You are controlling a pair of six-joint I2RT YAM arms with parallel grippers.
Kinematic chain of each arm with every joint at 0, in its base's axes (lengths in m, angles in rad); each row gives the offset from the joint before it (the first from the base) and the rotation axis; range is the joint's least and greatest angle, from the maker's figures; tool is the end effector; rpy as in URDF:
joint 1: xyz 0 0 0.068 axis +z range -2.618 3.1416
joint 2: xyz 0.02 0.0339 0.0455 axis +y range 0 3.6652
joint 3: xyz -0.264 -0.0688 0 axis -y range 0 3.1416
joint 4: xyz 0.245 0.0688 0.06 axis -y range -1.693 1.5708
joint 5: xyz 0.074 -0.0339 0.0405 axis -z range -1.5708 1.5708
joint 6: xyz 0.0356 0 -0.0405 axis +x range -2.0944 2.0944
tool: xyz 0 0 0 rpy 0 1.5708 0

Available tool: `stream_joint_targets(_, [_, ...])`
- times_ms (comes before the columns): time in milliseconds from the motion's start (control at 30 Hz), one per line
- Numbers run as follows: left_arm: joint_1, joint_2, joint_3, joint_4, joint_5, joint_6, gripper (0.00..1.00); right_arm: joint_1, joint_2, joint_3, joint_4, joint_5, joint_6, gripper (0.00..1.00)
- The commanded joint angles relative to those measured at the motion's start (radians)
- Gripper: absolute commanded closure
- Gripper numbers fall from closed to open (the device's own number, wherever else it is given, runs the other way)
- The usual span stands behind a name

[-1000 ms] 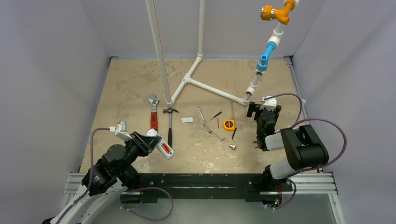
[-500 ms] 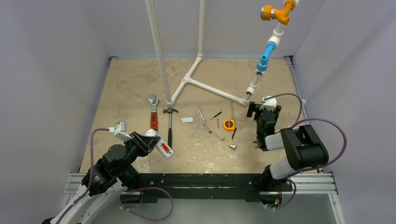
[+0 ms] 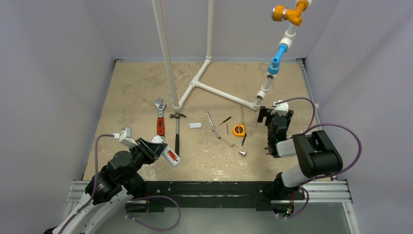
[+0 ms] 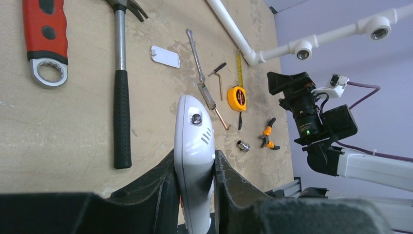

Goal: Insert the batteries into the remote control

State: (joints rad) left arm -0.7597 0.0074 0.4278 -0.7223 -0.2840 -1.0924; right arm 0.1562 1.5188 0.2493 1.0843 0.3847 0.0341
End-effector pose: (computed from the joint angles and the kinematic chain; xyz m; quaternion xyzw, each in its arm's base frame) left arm 0.0493 -0.0330 0.2381 -0.2147 0.7724 -0.4005 0.4437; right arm 0.2406 0.0244 0.1413 0.0758 0.7613 -0.0869 0.6381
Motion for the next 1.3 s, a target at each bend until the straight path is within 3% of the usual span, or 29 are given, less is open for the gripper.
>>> stream_joint_targets(0, [-0.003,-0.255,0.036,0.063,0.015,0.006,1.0,-0.003,0.0,0.021,0.031,0.029,0.009,0.01])
stream_joint_targets(267, [-0.004,-0.156,0.055,0.12,0.043,-0.024,1.0,-0.003,0.0,0.021,0.031,0.029,0.009,0.01])
stream_joint_targets(567, [-0.004,-0.028,0.142,0.087,0.089,0.055,1.0,-0.003,0.0,0.021,0.031,0.029,0.009,0.01])
stream_joint_targets(900, [-0.003,0.078,0.079,0.117,0.225,0.011,1.0,-0.003,0.0,0.021,0.031,0.029,0.009,0.01])
stream_joint_targets(1267, [-0.004,0.062,0.071,0.09,0.216,0.006,1.0,-0.003,0.001,0.026,0.024,0.031,0.011,0.01])
